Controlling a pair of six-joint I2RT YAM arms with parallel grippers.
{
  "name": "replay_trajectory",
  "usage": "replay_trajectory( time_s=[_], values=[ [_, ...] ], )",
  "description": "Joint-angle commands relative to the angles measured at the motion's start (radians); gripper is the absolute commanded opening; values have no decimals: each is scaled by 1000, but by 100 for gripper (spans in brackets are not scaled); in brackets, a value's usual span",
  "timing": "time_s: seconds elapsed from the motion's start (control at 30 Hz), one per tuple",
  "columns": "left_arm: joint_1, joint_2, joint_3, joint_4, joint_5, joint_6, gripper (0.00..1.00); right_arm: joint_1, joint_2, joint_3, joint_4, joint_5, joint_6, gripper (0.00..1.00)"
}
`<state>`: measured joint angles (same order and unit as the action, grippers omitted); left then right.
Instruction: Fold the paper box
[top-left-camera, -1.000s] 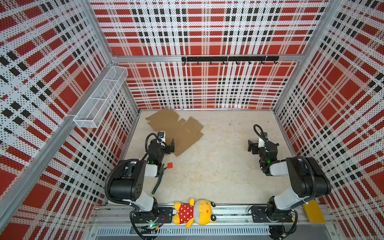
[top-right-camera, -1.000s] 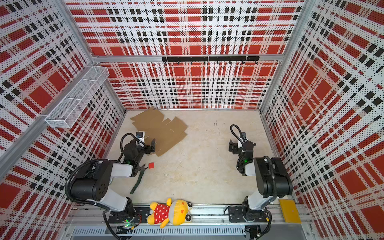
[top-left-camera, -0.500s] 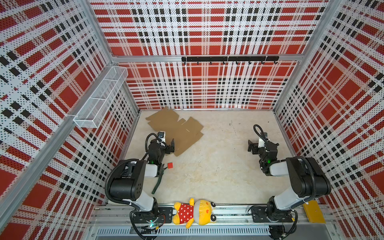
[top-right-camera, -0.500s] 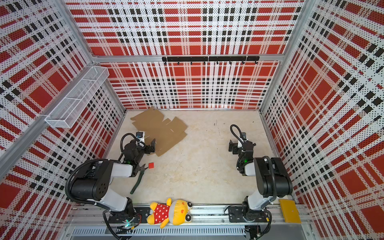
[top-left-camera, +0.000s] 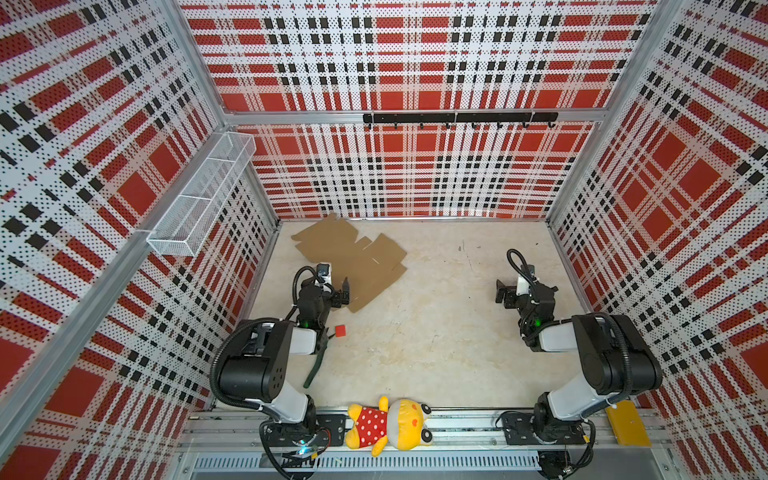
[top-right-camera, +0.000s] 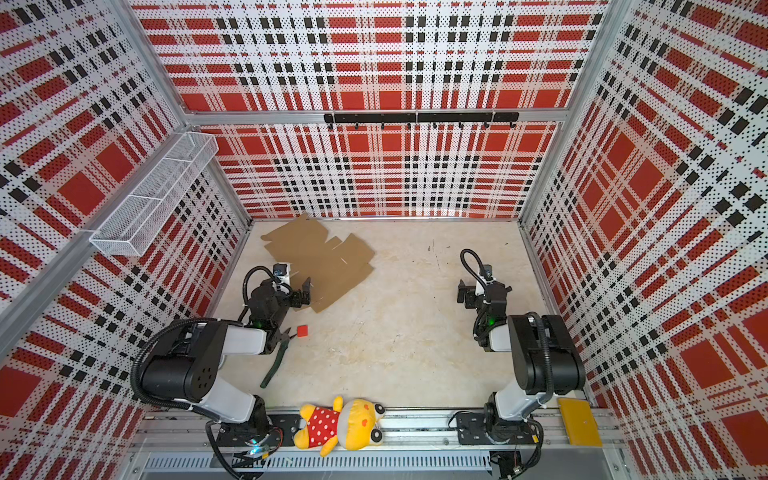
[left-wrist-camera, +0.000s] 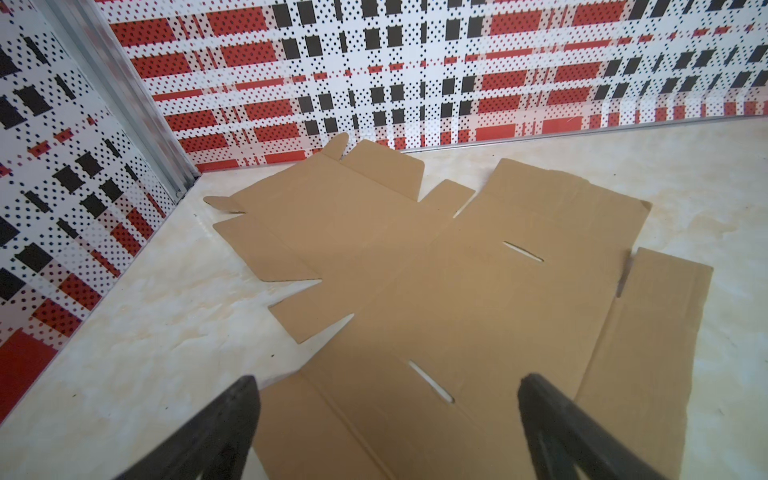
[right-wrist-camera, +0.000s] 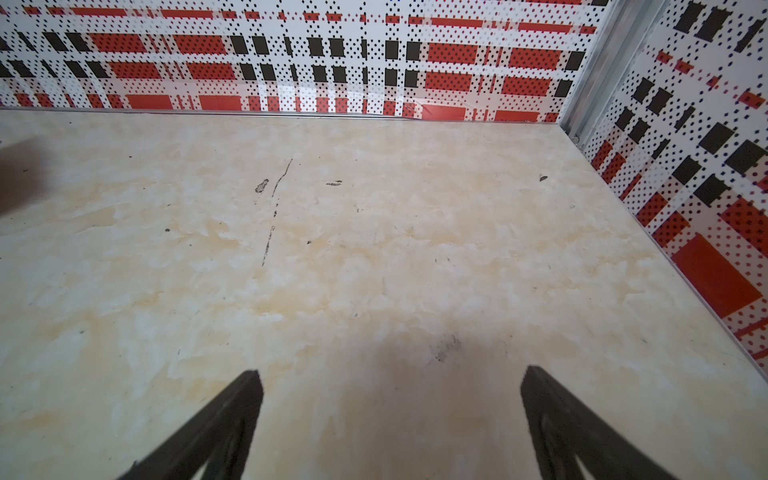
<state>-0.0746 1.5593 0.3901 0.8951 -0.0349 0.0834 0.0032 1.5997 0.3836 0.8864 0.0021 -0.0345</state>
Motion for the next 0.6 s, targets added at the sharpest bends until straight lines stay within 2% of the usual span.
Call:
replay_trajectory(
  time_s=[0.0, 0.13, 0.27, 0.4, 0.57],
  values=[
    [-7, -71, 95, -170, -13, 1, 99, -1, -53, 3, 30, -21, -19, 100],
    [-20, -107, 242, -436, -3, 22, 99, 27, -128, 15, -56, 29, -40, 100],
    [-61, -169, 362, -640, -15, 86, 99, 52, -203, 151, -350, 41, -48, 100],
    [-89, -183, 565, -962, -73, 30, 100, 58, -213, 300, -548, 41, 91, 100],
    [-92, -174, 688, -1208, -35, -130, 99, 75, -118, 524, -757, -24, 269, 100]
  ],
)
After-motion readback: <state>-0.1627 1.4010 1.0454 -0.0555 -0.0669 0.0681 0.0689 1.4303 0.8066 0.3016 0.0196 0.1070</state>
